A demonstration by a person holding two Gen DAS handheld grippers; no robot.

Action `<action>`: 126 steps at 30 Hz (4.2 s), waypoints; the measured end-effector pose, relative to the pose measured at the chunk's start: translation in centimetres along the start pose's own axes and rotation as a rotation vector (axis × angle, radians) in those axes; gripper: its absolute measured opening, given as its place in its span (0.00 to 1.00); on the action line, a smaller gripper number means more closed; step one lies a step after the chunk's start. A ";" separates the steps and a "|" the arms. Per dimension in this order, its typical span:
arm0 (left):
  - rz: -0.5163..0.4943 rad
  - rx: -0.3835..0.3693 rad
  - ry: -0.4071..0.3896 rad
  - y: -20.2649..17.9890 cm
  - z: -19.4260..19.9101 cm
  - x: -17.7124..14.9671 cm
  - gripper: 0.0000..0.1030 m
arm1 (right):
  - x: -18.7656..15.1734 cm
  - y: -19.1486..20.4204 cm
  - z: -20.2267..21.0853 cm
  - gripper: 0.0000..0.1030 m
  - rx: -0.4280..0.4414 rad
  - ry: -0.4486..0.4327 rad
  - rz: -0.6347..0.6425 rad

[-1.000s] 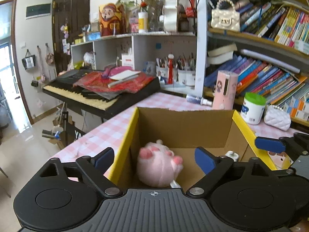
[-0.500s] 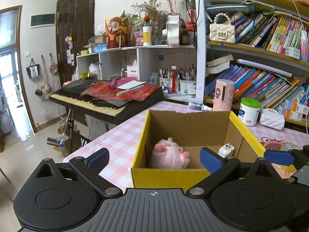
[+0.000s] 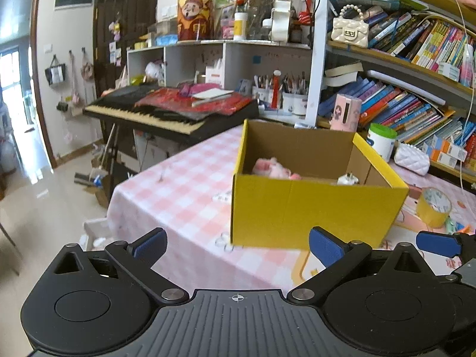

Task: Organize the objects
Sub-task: 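Withdraw both grippers from the box and move the right gripper toward the grey toy car, then grasp the grey toy car with the right gripper and lift it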

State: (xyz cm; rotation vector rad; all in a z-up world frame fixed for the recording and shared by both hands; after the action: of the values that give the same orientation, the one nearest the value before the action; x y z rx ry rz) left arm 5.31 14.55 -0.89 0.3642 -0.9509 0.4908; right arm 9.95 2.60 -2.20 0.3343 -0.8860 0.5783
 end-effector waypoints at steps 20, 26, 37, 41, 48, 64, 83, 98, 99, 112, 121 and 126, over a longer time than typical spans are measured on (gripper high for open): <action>-0.065 -0.046 0.008 2.2 4.8 -3.8 1.00 | -5.2 3.1 5.3 0.93 -0.027 0.010 -0.068; -0.098 -0.094 0.018 1.3 5.4 -4.6 1.00 | -6.6 2.4 6.4 0.93 -0.072 0.019 -0.112; -0.177 -0.213 0.024 -2.8 6.2 -5.3 1.00 | -8.8 -1.2 8.7 0.94 -0.191 0.030 -0.207; -0.211 -0.259 0.026 -4.7 6.4 -5.5 1.00 | -9.6 -2.8 9.4 0.94 -0.238 0.033 -0.246; -0.264 -0.338 0.029 -8.9 6.7 -5.6 1.00 | -10.7 -6.3 10.7 0.94 -0.316 0.040 -0.301; -0.297 -0.418 0.016 -18.4 6.5 -4.0 1.00 | -10.3 -15.9 11.8 0.95 -0.401 0.048 -0.337; -0.305 -0.322 0.008 -25.4 4.8 -2.9 1.00 | -9.3 -24.8 8.5 0.93 -0.300 0.085 -0.334; -0.261 -0.159 0.040 -25.9 2.8 -2.0 1.00 | -9.6 -28.5 2.3 0.69 -0.169 0.190 -0.297; -0.258 -0.154 0.043 -26.0 2.6 -2.0 1.00 | -9.7 -28.7 2.0 0.68 -0.158 0.195 -0.295; -0.277 -0.239 0.055 -30.7 2.0 -1.8 1.00 | -9.0 -32.8 5.9 0.38 -0.149 0.028 -0.372; -0.323 -0.379 0.094 -36.6 1.5 -2.4 1.00 | -10.2 -38.1 9.6 0.38 -0.346 -0.052 -0.468; -0.301 -0.447 0.166 -39.4 0.5 -2.8 1.00 | -10.2 -39.4 11.0 0.38 -0.414 -0.100 -0.445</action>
State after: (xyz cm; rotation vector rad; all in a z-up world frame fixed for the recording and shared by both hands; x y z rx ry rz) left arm 25.20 -19.16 -6.19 0.0565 -0.8001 0.0259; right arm 21.65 -37.73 -5.34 0.1738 -0.9660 -0.0377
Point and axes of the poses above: each gripper's, at about its wrist camera, not at the fingertips, and z roughly against the way its jaws point, y to its left, x to its top, the point moved 3 cm from there along -z, roughly the way its jaws point, and after that the axes turned 13 degrees about x, right-handed, at the moved point
